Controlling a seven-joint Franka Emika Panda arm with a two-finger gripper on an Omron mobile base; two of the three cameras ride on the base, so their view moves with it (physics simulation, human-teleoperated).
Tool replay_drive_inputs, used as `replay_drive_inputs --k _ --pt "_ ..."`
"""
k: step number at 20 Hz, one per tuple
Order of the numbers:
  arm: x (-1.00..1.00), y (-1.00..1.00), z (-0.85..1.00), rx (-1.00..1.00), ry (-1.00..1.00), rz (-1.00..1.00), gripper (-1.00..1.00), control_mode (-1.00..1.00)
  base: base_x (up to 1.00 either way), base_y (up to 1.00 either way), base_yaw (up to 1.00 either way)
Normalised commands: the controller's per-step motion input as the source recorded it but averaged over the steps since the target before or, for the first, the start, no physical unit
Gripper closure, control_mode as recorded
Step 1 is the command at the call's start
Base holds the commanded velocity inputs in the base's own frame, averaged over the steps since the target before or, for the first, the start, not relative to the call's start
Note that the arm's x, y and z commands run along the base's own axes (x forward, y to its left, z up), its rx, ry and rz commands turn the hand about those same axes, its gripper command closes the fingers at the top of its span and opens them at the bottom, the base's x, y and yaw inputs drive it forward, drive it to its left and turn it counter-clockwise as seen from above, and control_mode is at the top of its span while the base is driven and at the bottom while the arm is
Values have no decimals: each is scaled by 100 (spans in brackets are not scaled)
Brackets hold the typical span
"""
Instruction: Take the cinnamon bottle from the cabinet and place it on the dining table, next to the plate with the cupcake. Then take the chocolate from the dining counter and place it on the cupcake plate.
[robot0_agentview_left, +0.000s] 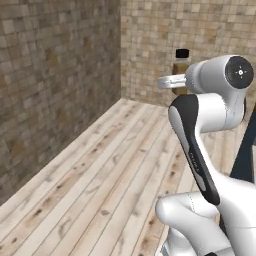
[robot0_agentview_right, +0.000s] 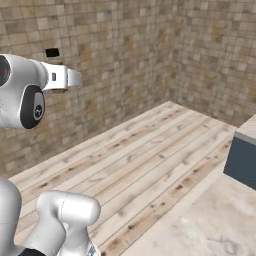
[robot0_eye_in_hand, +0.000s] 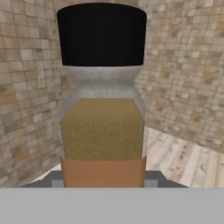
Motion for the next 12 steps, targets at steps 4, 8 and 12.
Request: replay_drive_inputs --k 4,8,12 --pt "0 0 0 0 0 0 100 100 72 0 -31" --pt "0 0 0 0 0 0 100 100 69 0 -34" --pt "0 0 0 0 0 0 100 100 66 0 -37"
